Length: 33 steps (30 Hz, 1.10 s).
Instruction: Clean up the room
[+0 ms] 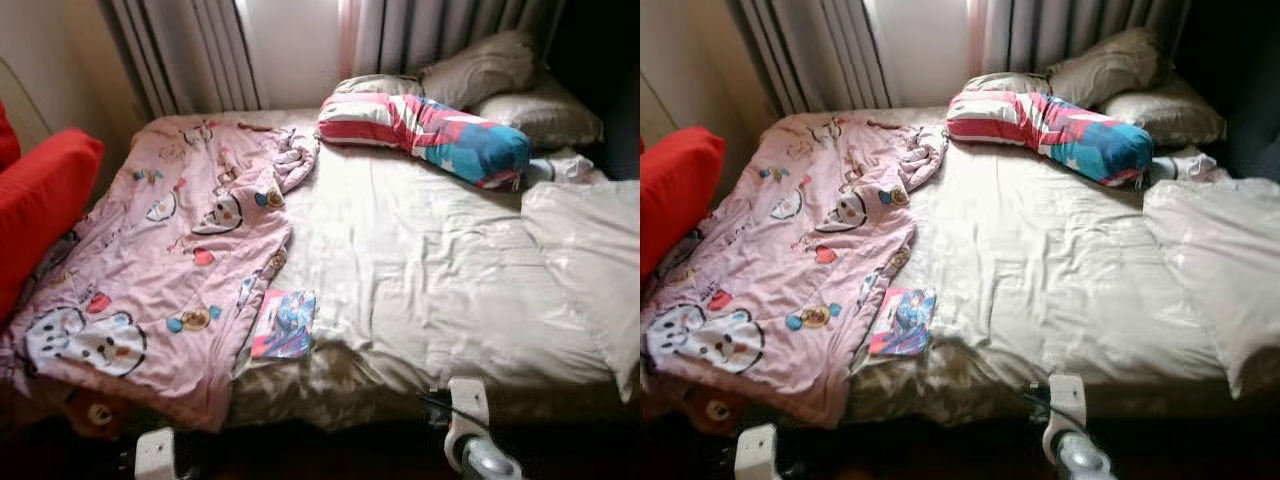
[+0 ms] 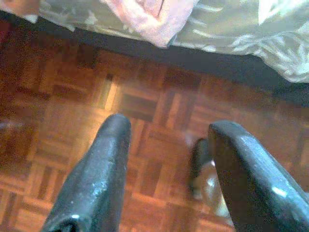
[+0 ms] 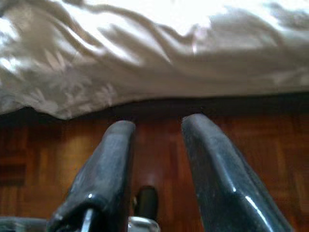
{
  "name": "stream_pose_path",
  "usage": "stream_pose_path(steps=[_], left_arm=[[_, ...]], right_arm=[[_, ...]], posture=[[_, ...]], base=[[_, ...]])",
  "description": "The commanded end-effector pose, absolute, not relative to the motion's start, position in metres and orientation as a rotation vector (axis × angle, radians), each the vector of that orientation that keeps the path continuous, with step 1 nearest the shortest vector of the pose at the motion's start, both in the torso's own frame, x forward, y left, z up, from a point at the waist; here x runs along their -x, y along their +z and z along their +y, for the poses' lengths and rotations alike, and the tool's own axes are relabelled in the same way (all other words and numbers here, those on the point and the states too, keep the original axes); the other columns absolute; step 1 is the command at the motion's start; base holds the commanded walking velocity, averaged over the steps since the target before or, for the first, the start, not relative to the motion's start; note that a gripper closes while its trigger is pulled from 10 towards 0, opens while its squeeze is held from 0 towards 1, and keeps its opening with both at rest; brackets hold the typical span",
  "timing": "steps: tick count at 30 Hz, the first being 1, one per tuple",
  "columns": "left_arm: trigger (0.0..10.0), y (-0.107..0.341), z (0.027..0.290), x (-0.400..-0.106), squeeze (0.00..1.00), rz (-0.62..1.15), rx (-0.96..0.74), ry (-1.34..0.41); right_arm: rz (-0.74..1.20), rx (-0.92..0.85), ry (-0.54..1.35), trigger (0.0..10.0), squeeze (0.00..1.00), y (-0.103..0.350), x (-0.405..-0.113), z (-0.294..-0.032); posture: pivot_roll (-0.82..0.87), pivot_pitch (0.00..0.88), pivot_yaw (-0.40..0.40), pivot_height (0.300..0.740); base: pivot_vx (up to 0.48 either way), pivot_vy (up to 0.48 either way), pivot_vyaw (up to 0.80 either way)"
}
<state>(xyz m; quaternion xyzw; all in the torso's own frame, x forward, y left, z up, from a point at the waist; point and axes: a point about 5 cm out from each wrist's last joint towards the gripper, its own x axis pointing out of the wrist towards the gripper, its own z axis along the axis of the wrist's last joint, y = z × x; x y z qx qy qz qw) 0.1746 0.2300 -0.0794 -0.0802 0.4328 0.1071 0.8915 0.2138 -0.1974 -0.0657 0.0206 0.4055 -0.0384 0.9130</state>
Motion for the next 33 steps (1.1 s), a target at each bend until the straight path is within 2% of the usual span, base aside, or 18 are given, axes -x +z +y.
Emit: stream_pose_path(steps=[1,10,15,33], left_arm=[[10.0,-0.079,0.232,-0.174,0.00,0.901,0.161,0.233],[10.0,-0.081,0.218,-0.177,0.00,0.905,0.168,0.219],[10.0,-0.081,0.226,-0.173,0.00,0.909,0.165,0.229],[10.0,-0.081,0.226,-0.173,0.00,0.899,0.180,0.216]], right_arm=[[0.820,-0.048,-0.061,10.0,0.00,-0.063,-0.220,-0.190],[0.817,-0.049,-0.059,10.0,0.00,-0.062,-0.221,-0.190],[0.816,-0.049,-0.055,10.0,0.00,-0.062,-0.221,-0.190],[0.817,-0.052,-0.056,10.0,0.00,-0.062,-0.221,-0.190]], posture=[[-0.04,0.044,0.058,0.740],[-0.04,0.048,0.059,0.740],[-0.04,0.047,0.059,0.740],[-0.04,0.052,0.057,0.740]], base=[[0.000,0.375,0.00],[0.000,0.375,0.00],[0.000,0.343,0.00],[0.000,0.000,0.00]])
